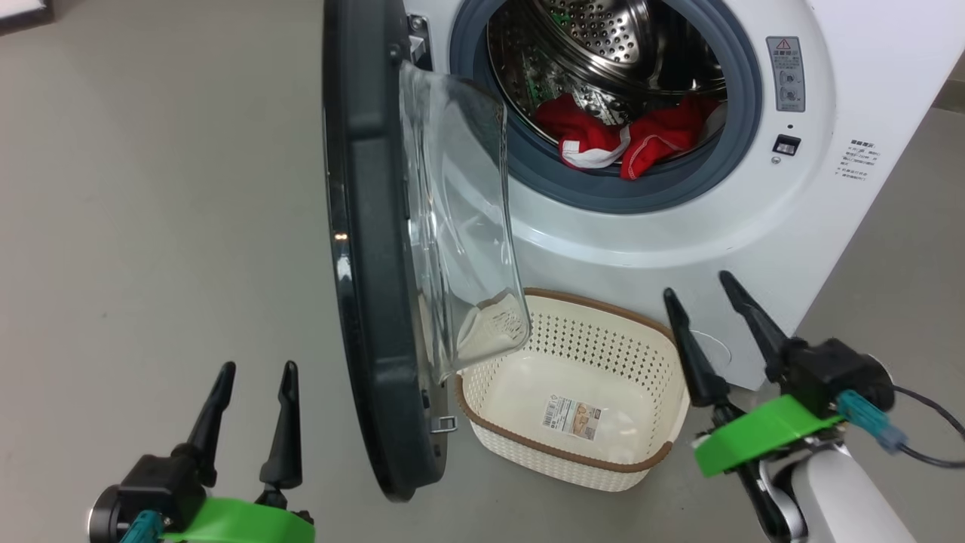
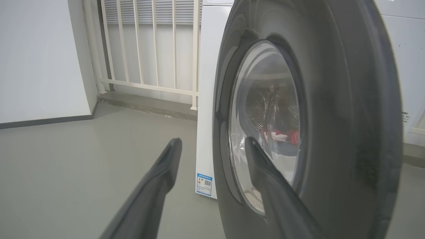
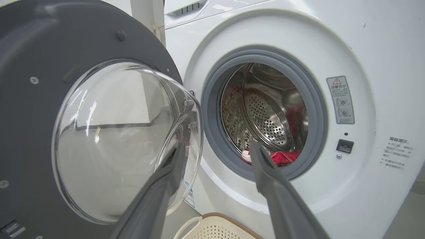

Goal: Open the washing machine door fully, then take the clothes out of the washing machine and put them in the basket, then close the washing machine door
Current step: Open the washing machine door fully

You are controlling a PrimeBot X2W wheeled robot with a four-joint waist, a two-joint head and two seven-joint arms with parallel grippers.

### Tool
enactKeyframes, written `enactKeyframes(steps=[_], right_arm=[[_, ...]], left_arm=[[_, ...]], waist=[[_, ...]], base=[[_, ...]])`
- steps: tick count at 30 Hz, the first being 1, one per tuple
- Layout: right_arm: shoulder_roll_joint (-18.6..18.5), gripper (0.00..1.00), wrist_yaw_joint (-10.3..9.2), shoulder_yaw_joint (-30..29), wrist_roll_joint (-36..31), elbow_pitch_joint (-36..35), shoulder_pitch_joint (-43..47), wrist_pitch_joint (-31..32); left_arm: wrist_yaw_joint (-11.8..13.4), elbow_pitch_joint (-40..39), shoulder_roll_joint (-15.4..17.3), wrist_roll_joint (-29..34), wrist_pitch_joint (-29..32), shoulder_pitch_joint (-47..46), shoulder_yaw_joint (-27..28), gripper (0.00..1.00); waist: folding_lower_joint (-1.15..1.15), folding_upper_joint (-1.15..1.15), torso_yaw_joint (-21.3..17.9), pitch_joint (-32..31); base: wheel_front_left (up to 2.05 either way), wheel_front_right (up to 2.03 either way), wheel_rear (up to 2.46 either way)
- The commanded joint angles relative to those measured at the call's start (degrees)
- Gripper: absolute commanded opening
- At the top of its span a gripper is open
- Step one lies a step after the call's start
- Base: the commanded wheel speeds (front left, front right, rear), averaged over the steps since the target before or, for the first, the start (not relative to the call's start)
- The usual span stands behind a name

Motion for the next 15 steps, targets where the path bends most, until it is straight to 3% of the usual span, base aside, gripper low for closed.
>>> enactKeyframes(steps=[1, 15], right_arm=[[0.4, 1.00, 0.37, 0.2, 0.1, -3.0, 1.1, -0.4], [0.4, 1.00, 0.37, -1.5, 0.5, -4.8, 5.9, -0.4]], left_arm=[[0.5, -1.8, 0.8, 0.4, -0.4, -0.2, 1.8, 1.00], [-0.4, -1.7, 0.8, 1.6, -0.4, 0.5, 1.6, 1.00]], waist=[[0.00, 0.00, 0.1, 0.0], [0.00, 0.00, 0.2, -0.6]], base=[[0.00, 0.00, 0.00], [0.00, 0.00, 0.00]])
